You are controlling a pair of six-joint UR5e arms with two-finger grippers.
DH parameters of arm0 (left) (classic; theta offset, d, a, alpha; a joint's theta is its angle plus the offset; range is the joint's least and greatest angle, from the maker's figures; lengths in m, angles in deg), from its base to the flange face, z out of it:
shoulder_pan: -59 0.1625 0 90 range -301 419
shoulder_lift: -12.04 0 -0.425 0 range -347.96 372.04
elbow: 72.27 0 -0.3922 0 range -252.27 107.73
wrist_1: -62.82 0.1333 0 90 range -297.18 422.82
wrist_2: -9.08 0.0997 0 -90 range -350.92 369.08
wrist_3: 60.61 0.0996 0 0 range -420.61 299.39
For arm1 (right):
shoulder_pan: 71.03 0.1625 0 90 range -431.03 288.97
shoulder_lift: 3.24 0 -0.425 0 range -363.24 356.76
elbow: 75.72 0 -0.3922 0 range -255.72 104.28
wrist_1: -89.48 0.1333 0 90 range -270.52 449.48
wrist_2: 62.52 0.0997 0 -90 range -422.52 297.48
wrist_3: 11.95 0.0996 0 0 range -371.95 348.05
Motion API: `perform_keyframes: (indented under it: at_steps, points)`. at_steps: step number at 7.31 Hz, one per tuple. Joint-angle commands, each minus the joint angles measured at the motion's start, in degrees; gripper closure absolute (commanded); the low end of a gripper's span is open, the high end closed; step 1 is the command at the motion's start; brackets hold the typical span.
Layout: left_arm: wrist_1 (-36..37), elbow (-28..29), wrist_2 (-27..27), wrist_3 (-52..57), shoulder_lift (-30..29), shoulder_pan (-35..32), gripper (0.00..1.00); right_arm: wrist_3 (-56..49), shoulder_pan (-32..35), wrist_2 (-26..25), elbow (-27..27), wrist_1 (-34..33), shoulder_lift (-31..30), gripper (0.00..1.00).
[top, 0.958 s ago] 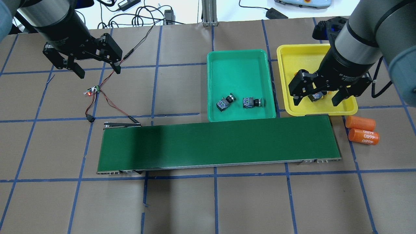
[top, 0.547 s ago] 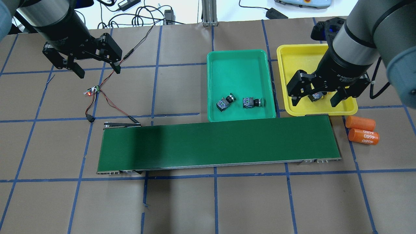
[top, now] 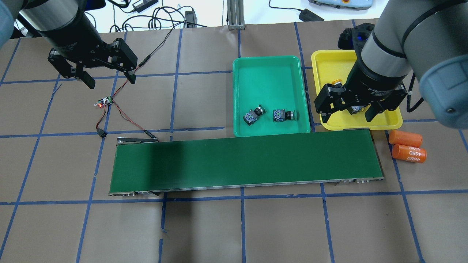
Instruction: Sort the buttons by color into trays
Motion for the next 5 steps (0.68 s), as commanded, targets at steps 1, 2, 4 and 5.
perform_keyframes:
  at_steps: [1, 2, 4, 5]
  points:
    - [0.0, 0.12, -0.05, 0.0, 0.02, 0.01, 0.0, -0.05, -0.84, -0.71, -0.13, -0.16, 0.2, 0.0]
    - [0.0, 0.12, 0.03, 0.0, -0.15, 0.01, 0.0, -0.05, -1.28, -0.19, -0.13, -0.24, 0.2, 0.0]
    - [0.0, -0.23, 0.21, 0.09, -0.06, 0.01, 0.0, -0.05, -1.29, -0.72, -0.13, -0.15, 0.2, 0.0]
    - [0.0, -0.06, 0.21, 0.09, -0.06, 0.01, 0.0, 0.04, -1.2, -0.8, -0.13, -0.15, 0.2, 0.0]
